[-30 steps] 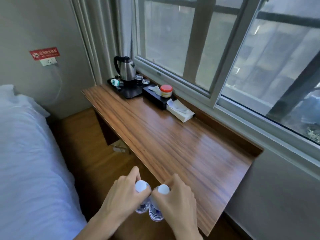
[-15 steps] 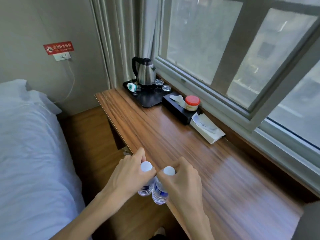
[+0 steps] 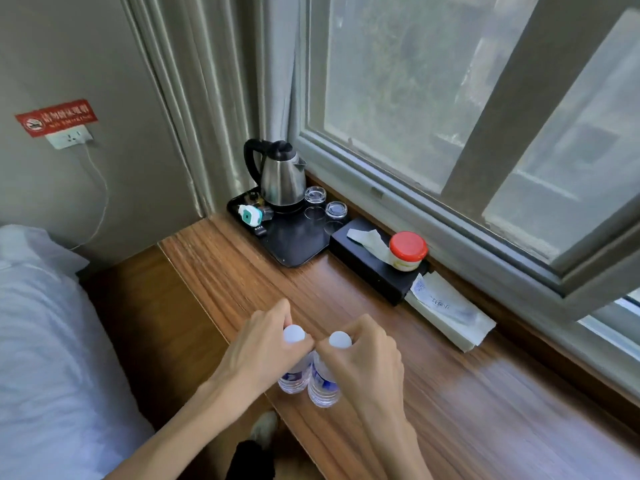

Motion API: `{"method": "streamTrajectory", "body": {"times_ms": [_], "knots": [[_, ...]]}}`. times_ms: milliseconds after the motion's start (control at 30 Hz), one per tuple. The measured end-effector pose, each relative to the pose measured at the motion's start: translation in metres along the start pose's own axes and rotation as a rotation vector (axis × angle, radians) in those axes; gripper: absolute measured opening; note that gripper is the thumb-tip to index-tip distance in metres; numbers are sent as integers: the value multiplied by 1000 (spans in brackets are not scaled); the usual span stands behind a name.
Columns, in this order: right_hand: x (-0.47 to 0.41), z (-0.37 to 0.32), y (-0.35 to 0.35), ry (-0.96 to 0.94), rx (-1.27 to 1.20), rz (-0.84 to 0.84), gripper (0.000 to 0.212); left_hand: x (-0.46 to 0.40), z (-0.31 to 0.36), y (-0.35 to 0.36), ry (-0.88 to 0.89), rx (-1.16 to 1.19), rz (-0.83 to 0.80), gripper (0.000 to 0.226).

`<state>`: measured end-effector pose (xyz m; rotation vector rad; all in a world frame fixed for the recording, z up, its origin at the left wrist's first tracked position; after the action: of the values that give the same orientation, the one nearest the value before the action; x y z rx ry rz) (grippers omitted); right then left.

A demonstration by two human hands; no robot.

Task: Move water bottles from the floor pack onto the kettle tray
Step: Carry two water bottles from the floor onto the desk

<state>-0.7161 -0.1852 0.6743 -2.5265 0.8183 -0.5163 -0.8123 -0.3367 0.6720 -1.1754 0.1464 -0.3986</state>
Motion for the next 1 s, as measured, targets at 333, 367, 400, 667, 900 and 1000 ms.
{"method": "streamTrajectory", "body": {"times_ms": [333,367,400,667,900,1000], "knots": [[-88,-14,42,271,-125,369,33,-161,19,6,371,-98,-162,32],[-95,-14,42,293,-133,401,32,-171,24,8,391,-87,-175,31],[-102,-15,41,316,-142,431,31,-181,29,9,406,-71,-183,29],[-152,-11,15,381,-110,633,32,-235,77,24,499,28,-264,23],[-180,-17,-1,344,-15,603,33,-253,94,31,562,61,-213,30],[-186,-16,0,340,3,603,34,-256,95,32,581,54,-188,30]]}}
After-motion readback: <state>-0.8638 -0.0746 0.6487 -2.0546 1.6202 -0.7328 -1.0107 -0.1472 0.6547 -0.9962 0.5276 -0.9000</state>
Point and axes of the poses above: each hand's wrist, its own x-axis away from the middle knuckle, its own y-axis out of the palm, z = x × y, the point moved 8 cm from there along -x, towards the middle knuckle, and after that the axes turned 13 degrees about -x, right-handed, at the moved point
